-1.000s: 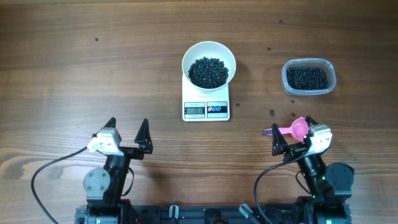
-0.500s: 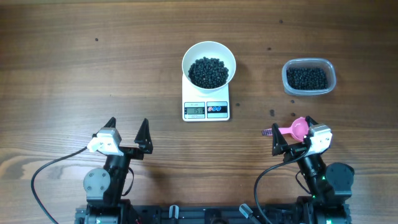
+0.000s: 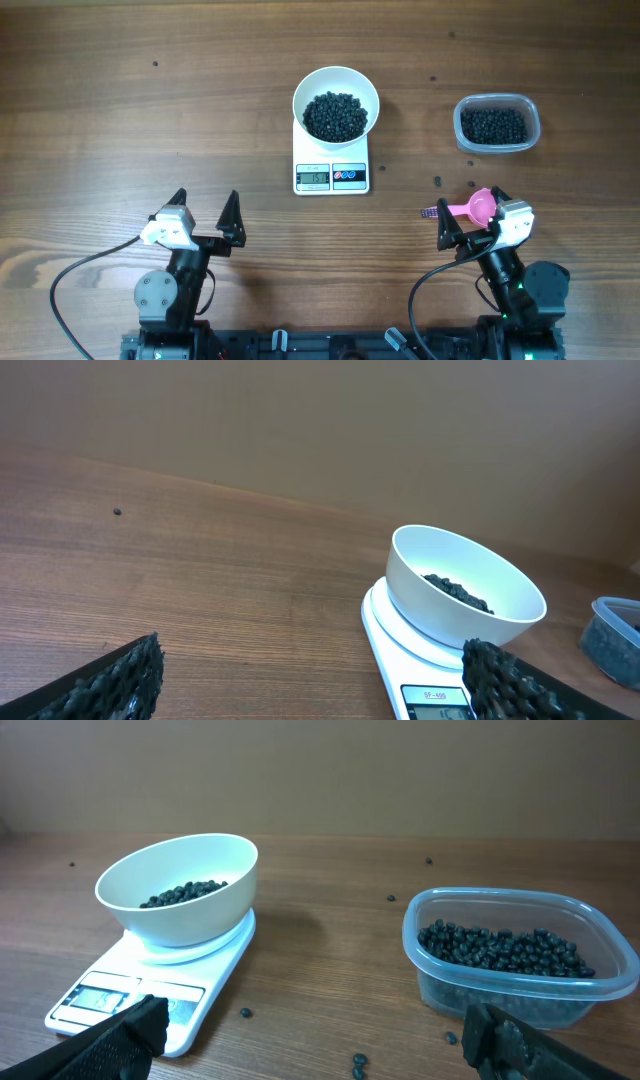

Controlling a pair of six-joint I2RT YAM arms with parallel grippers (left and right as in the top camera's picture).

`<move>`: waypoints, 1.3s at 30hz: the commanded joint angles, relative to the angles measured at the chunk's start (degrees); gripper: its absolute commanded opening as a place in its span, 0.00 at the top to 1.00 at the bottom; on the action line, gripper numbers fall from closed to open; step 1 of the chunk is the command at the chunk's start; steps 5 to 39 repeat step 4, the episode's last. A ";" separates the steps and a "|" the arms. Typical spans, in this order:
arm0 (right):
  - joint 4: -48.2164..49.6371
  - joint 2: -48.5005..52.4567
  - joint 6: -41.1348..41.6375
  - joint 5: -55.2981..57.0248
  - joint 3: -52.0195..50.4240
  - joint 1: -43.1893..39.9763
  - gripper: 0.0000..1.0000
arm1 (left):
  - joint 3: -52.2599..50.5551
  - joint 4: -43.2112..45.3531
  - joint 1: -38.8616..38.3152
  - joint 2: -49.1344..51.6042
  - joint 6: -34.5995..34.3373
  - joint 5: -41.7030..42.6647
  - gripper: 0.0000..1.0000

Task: Scoop item into bowl and weigh 150g on scale

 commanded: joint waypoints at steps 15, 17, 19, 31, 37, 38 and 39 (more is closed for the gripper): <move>0.31 -0.74 -0.72 -1.09 -0.20 0.39 0.00 | -0.57 0.02 -0.26 -0.63 0.92 -0.94 0.00; 0.31 -0.74 -0.72 -1.09 -0.20 0.39 0.00 | -0.57 0.02 -0.26 -0.63 0.92 -0.94 0.00; 0.31 -0.74 -0.72 -1.09 -0.20 0.39 0.00 | -0.57 0.02 -0.26 -0.63 0.92 -0.94 0.00; 0.31 -0.74 -0.72 -1.09 -0.20 0.39 0.00 | -0.57 0.02 -0.26 -0.63 0.92 -0.94 0.00; 0.31 -0.74 -0.72 -1.09 -0.20 0.39 0.00 | -0.57 0.02 -0.26 -0.63 0.92 -0.94 0.00; 0.31 -0.74 -0.72 -1.09 -0.20 0.39 0.00 | -0.57 0.02 -0.26 -0.63 0.92 -0.94 0.00; 0.31 -0.74 -0.72 -1.09 -0.20 0.39 0.00 | -0.57 0.02 -0.26 -0.63 0.92 -0.94 0.00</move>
